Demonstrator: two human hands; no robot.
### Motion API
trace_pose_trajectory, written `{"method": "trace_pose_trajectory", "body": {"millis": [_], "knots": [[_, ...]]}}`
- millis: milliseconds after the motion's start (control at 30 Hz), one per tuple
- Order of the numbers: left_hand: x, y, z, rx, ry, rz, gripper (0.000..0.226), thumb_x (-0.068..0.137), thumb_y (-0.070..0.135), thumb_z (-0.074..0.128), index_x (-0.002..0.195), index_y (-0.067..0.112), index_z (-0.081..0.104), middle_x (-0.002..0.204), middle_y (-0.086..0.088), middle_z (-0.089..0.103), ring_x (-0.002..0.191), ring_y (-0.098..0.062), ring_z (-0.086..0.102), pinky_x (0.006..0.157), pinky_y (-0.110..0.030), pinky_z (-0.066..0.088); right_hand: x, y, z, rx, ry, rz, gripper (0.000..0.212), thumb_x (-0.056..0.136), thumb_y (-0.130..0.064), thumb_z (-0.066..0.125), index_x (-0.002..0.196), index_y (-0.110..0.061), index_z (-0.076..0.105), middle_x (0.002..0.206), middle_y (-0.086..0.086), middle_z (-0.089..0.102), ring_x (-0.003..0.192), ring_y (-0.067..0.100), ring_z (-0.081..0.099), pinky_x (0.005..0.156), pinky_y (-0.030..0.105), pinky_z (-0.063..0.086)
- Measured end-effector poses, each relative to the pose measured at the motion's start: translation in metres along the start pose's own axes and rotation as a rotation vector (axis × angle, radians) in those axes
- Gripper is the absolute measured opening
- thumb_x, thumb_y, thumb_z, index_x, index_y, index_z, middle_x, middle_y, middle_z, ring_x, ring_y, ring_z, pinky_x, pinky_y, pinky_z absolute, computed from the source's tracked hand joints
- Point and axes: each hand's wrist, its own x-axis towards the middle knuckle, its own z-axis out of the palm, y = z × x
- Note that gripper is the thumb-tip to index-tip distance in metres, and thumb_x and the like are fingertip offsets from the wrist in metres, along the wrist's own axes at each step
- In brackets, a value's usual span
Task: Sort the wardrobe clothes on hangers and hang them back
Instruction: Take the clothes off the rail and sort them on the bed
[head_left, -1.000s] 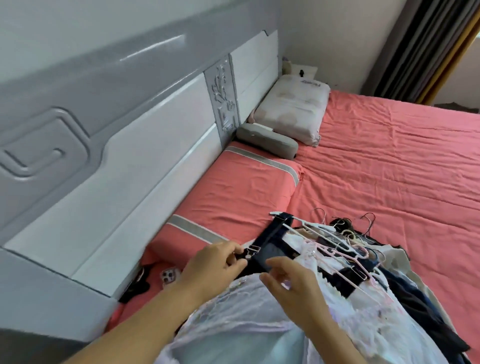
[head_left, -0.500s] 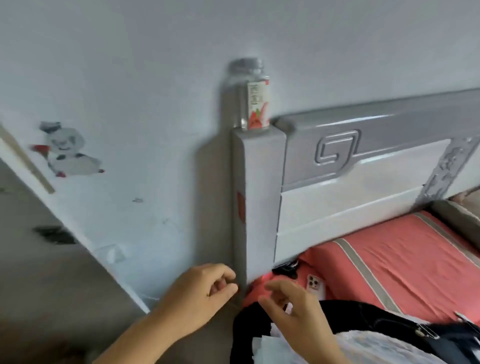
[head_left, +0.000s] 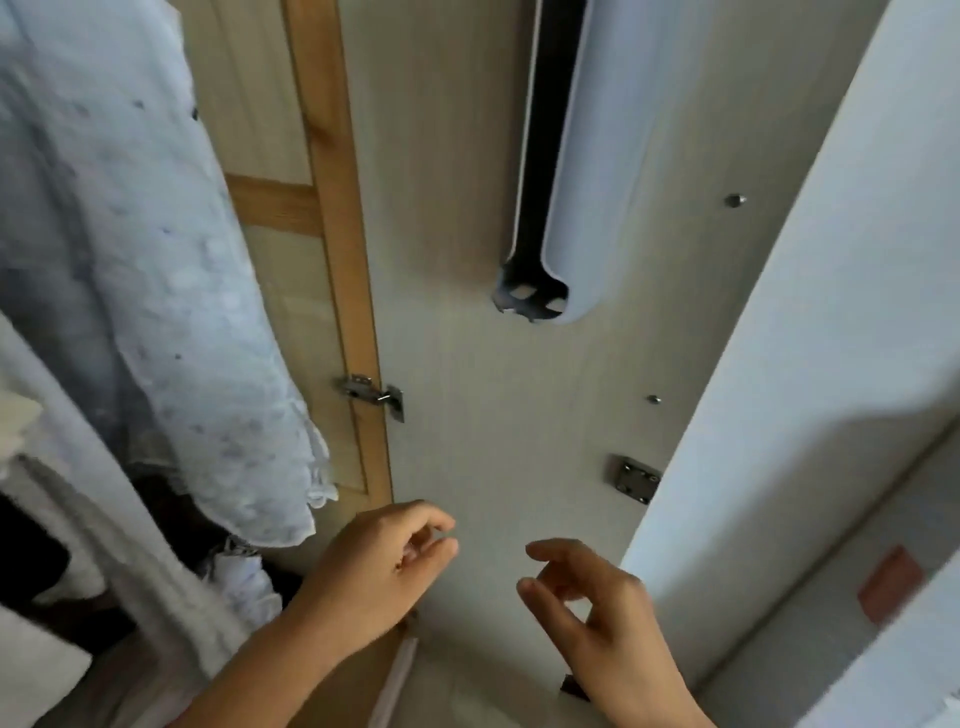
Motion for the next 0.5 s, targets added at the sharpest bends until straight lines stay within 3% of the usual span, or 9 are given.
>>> {"method": "trace_pose_trajectory", "body": {"millis": [100, 300, 367, 500], "knots": [[-0.004, -0.012, -0.036, 0.010, 0.145, -0.022, 0.026, 0.085, 0.047, 0.059, 0.109, 0.037, 0.060, 0.083, 0.017, 0.063, 0.081, -0.001, 0.060, 0.075, -0.028, 0.052, 0.035, -0.038, 0.025, 0.062, -0.051, -0.109, 0.030, 0.081, -0.039, 0.069, 0.105, -0.046, 0.051, 0.086, -0.020, 0.064, 0.081, 0.006, 0.063, 0.071, 0.010, 0.046], [0.005, -0.020, -0.094, 0.072, 0.355, -0.060, 0.028, 0.087, 0.041, 0.058, 0.115, 0.038, 0.055, 0.085, 0.018, 0.062, 0.082, -0.001, 0.061, 0.075, -0.023, 0.054, 0.105, -0.093, 0.057, 0.091, -0.090, -0.300, 0.029, 0.081, -0.033, 0.071, 0.107, -0.036, 0.058, 0.078, -0.013, 0.064, 0.080, 0.007, 0.062, 0.074, 0.019, 0.050], [0.011, -0.018, -0.112, 0.103, 0.429, -0.094, 0.028, 0.087, 0.042, 0.058, 0.115, 0.039, 0.053, 0.085, 0.020, 0.061, 0.084, -0.001, 0.060, 0.075, -0.017, 0.052, 0.126, -0.109, 0.063, 0.098, -0.083, -0.365, 0.031, 0.081, -0.034, 0.070, 0.110, -0.031, 0.061, 0.083, -0.015, 0.063, 0.085, 0.003, 0.060, 0.075, 0.016, 0.049], [0.032, -0.016, -0.158, 0.099, 0.665, -0.121, 0.028, 0.086, 0.031, 0.062, 0.111, 0.037, 0.052, 0.077, 0.016, 0.061, 0.076, -0.003, 0.060, 0.068, -0.013, 0.047, 0.172, -0.147, 0.069, 0.166, -0.048, -0.481, 0.023, 0.080, -0.041, 0.067, 0.101, -0.037, 0.057, 0.090, -0.017, 0.060, 0.090, -0.002, 0.055, 0.073, 0.011, 0.046]]}}
